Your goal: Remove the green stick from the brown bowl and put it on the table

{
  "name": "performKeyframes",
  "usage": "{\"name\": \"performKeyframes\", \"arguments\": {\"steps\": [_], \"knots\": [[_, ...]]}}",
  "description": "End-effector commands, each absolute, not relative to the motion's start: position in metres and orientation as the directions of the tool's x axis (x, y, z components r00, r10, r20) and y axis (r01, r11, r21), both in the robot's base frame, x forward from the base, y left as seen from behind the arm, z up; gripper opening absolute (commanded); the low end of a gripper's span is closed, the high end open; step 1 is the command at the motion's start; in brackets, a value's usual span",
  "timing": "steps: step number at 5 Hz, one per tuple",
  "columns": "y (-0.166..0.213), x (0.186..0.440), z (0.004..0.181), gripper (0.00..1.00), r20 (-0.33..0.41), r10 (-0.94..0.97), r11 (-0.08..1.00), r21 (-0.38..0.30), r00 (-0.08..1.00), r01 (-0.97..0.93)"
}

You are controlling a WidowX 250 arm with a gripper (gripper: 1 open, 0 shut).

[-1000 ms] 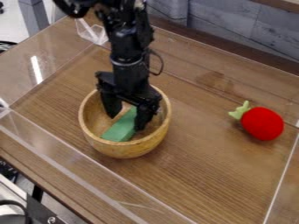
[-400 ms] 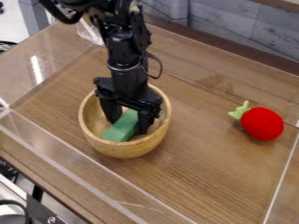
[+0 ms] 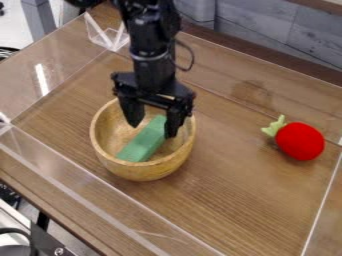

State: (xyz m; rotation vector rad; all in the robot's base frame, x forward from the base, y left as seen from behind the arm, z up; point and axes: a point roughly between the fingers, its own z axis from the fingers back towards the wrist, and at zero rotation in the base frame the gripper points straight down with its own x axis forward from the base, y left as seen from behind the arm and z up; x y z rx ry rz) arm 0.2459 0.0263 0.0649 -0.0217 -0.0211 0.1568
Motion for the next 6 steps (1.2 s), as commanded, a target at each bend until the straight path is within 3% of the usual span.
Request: {"name": "performKeyframes", "arguments": {"steps": [1,4,5,6], "knots": [[0.047,0.262,0.074,1.00,0.083,0.158,0.987,-0.017,0.984,-0.157],[0.069,0.258,0.054,1.00,0.079,0.072,0.997,-0.025,0.994,-0.070],[0.067,0.260,0.045,0.00,0.074,0.099,0.995,-0.025,0.992,-0.097],[0.071,0.266,0.042,0.00,0.075,0.069,0.997,-0.025,0.995,-0.067]]}}
